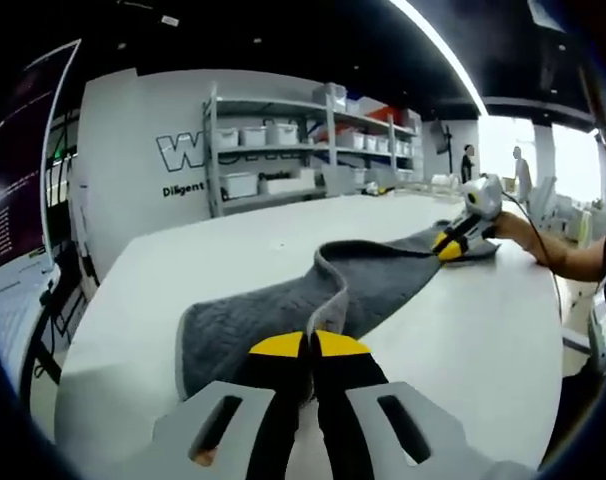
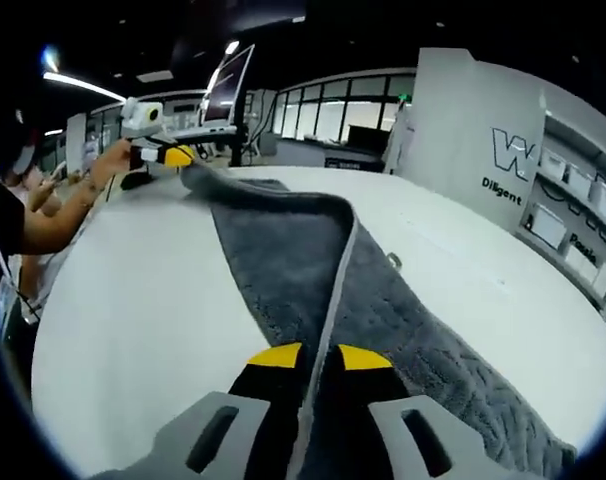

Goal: Open the folded towel by lifting each exposed corner and separating the folded layers until the towel lies flat within the target outline without major curled edges

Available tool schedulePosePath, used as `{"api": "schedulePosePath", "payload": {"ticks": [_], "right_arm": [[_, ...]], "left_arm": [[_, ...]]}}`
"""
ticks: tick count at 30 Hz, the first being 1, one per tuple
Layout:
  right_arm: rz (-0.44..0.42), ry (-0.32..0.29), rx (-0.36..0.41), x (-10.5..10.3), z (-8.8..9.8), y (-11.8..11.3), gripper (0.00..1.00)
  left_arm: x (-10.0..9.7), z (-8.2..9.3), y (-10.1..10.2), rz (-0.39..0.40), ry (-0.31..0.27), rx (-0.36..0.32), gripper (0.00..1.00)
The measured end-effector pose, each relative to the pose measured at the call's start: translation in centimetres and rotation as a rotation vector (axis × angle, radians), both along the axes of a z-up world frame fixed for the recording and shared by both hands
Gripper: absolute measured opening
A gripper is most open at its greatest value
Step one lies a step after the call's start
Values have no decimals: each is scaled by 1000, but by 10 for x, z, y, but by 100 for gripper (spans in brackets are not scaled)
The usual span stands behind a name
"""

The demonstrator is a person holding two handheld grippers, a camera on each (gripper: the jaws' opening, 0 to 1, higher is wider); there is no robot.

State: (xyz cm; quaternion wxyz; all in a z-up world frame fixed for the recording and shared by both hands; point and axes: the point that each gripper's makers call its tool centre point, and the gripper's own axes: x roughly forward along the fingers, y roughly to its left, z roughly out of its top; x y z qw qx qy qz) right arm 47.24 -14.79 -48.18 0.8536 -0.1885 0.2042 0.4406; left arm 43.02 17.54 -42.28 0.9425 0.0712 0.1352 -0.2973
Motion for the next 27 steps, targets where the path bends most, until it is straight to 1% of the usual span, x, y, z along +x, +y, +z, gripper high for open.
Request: {"api": "schedulePosePath", "payload": {"ticks": [2,7,8,11,13,18,20,25,27], "right_arm": [[-4,0,5,1,1,-1,10],[-28,18,-24,2,-4,-10,9],[-27,24,-12,2,-3,-10,8],[-20,23,-3,0,-2,-9,0],[-20,16,-12,0,-1,-11,0],[-15,21,13,-1,6,-14,0],[-9,20,15,-3,9,-16,0],[12,7,23,-9,18,-18,0],[15,-1,24,-11,22,-19,0]], "left_arm": [[0,-1,1,1,4,2,2],[-1,2,2,2,1,-1,2],[-1,2,2,2,1,-2,2],[-2,2,2,4,1,3,2],[-2,1,3,4,3,7,2],[-2,2,7,17,0,7,2],[-4,1,11,28,-2,24,2],[-9,0,18,44,-4,30,2],[-13,-3,23,65,-5,32,2]]}}
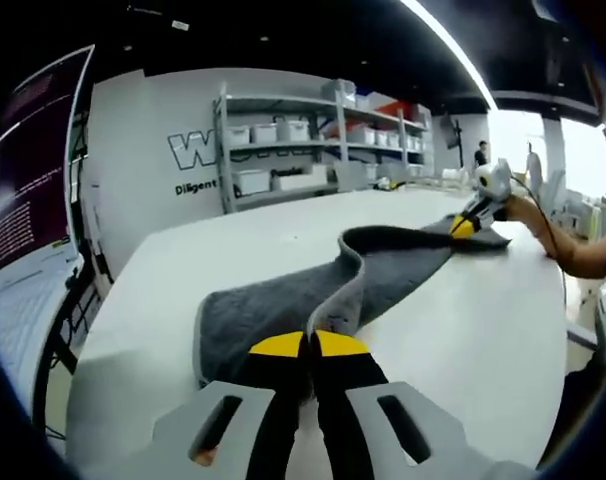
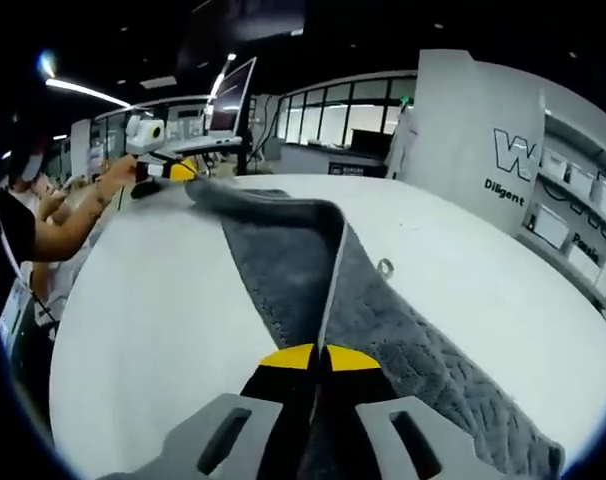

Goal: Open the folded towel by lifting each exposed corner and separating the folded layers until the towel lies flat within the target outline without major curled edges

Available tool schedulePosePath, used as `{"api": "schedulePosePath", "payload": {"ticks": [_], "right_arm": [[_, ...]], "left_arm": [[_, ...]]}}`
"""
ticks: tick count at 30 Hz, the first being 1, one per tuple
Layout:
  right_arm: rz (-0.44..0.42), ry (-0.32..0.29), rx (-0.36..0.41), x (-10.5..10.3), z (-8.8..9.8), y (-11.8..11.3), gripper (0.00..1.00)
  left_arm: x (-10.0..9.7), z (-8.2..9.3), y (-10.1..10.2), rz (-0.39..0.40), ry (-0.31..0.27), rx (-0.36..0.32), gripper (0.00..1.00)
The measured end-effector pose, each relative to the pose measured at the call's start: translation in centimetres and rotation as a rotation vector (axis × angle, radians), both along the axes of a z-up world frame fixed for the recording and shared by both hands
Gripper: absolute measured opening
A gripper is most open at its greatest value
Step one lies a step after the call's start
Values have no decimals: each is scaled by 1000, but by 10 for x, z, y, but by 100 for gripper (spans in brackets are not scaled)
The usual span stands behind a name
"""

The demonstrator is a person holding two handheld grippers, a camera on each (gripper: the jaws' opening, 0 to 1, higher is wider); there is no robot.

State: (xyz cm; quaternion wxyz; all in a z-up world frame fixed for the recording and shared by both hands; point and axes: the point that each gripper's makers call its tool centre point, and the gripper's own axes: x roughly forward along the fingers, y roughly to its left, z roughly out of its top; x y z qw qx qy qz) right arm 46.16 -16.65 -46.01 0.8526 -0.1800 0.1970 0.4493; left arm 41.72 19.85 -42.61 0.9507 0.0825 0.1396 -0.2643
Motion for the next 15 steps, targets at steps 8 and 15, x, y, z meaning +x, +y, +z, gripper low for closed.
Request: {"api": "schedulePosePath", "payload": {"ticks": [8,15], "right_arm": [[76,5,7,-29,0,-7,0],[136,-16,-21,-58,-10,-24,0]], "left_arm": [[-15,-2,16,39,-7,-33,2],[-28,-6,29,79,-4,-28,2]]}}
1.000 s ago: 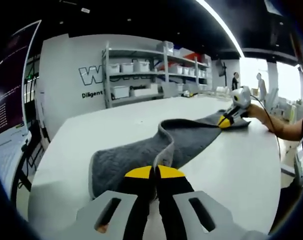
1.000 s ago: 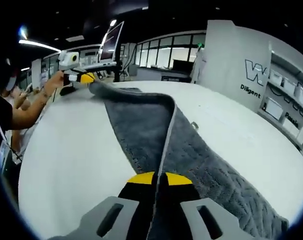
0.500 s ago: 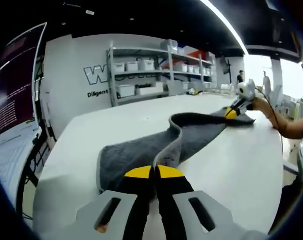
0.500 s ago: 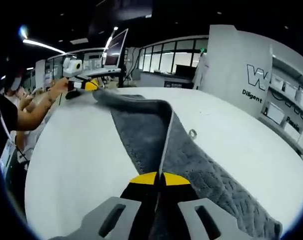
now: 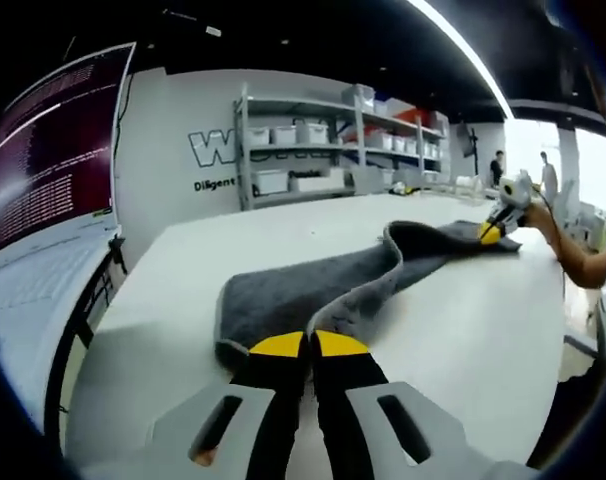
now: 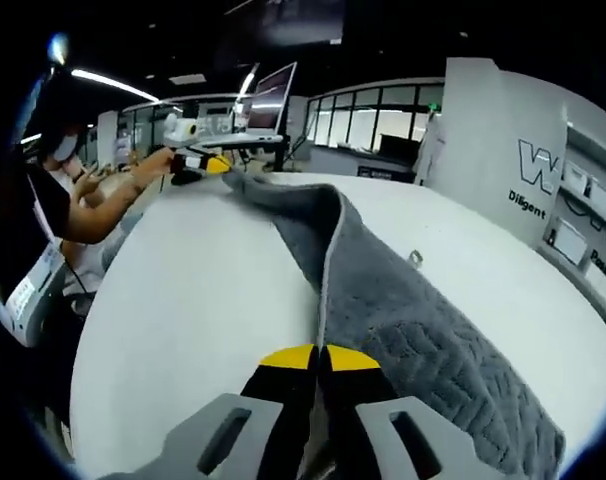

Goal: Open the folded towel by lifting each exposed corner and separating the folded layers until the towel lies flat within the target outline without major curled edges

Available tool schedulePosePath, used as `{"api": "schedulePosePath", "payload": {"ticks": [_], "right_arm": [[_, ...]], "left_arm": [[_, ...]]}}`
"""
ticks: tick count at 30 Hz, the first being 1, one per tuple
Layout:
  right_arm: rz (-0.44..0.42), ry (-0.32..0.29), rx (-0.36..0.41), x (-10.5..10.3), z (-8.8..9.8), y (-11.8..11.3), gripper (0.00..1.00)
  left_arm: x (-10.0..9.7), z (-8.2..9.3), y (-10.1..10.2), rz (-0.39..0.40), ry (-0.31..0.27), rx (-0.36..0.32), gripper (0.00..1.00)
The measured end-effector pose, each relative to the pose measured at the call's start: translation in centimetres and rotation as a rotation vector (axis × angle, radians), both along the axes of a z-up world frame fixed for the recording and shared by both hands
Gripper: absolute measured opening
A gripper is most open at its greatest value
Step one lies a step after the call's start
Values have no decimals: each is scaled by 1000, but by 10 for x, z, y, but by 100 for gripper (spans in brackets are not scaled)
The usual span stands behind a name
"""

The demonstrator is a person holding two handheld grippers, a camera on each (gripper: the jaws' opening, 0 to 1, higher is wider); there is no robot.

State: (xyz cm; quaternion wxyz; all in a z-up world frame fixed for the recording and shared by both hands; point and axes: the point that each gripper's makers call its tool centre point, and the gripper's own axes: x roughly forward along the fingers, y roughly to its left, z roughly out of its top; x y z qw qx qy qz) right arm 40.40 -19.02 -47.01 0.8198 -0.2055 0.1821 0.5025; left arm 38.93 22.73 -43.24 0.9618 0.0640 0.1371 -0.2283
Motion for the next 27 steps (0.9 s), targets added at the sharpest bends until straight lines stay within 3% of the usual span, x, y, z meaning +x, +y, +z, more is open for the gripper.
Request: {"api": "schedulePosePath", "payload": {"ticks": [5,14,27], "right_arm": [[2,-15,-50,-15,-5,-16,0],[61,-20,-130,-47,-8,-24,0],[122,31,-144,-88,-14,-35,0]], "left_arm": [[-7,-2,8,20,1,19,2],[-16,-7,22,53,10,31,2],[-35,-11,41,77,20,31,2]]}}
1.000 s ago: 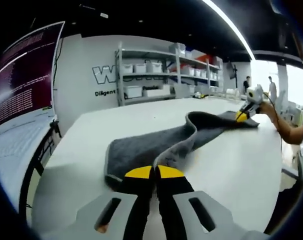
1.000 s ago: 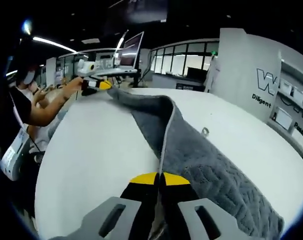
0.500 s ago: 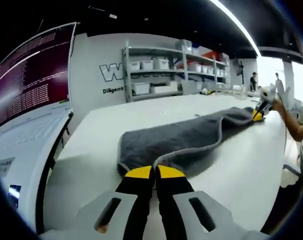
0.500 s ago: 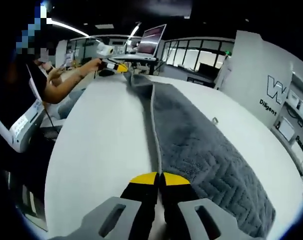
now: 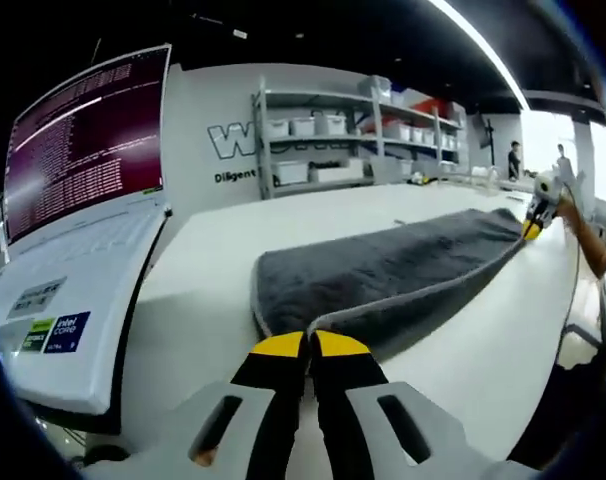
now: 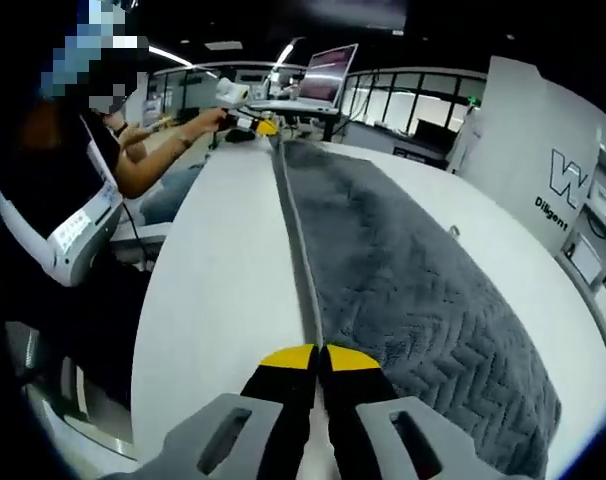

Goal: Open the folded towel by lifting each exposed corner and separating the folded layers until the towel lies flat within the target outline without major curled edges

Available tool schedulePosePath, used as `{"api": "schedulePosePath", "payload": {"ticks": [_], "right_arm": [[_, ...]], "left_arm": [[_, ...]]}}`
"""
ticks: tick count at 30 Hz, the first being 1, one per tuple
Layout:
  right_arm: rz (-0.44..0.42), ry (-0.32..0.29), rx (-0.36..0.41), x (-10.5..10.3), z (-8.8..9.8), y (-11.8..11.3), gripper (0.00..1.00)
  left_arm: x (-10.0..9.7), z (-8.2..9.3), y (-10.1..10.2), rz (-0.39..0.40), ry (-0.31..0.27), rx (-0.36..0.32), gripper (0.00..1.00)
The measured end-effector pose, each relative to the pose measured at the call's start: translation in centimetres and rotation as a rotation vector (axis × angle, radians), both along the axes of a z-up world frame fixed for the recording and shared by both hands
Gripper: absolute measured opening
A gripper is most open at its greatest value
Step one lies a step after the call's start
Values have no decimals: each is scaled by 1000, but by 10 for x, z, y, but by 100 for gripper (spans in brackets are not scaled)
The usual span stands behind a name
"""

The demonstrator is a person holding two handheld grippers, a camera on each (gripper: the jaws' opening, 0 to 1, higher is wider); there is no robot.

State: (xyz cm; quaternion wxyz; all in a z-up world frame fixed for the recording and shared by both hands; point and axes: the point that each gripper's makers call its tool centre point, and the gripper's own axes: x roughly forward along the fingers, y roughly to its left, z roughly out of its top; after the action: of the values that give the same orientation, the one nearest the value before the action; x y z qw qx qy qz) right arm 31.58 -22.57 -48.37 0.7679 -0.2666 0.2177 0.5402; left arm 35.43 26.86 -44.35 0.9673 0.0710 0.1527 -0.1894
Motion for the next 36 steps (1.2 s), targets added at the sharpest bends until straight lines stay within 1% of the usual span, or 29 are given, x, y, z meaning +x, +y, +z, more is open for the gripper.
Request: {"api": "schedulePosePath", "payload": {"ticks": [2,4,6,9,14,20,25,29,32,33,34,36], "right_arm": [[15,-4,-6,-8,-1,1,0],[37,14,6,-18,-1,3,0],[58,23,2,-29,-2,5,0],[74,22,-13,-37,-1,4,0],[94,22,-31,-46,-3,1,0],[99,40,-29,-51,-4,-2,0],[117,61,-26,-60,-3,-2,0],[134,54,-48,-66,-4,-2,0],[129,54,-46,-66,-4,-2,0],[128,58,-40,-66,-4,-3,1],[128,60,-35,-66,-4,-3,3],[133,73,-16,-69,-1,-3,9]], "left_arm": [[-2,-1,-1,-14,1,-1,2],[-5,-2,1,-14,2,1,2],[-7,-2,3,-13,1,-5,2],[-12,-2,1,-18,5,-10,2],[-20,-5,-2,-32,19,-11,2],[-30,-15,-1,-42,74,1,3],[-38,-20,-1,-45,100,16,3],[-41,-23,0,-49,114,20,3],[-43,-26,0,-56,129,28,3],[-44,-29,0,-60,144,35,4],[-44,-30,0,-59,146,37,5],[-43,-28,3,-47,136,30,8]]}}
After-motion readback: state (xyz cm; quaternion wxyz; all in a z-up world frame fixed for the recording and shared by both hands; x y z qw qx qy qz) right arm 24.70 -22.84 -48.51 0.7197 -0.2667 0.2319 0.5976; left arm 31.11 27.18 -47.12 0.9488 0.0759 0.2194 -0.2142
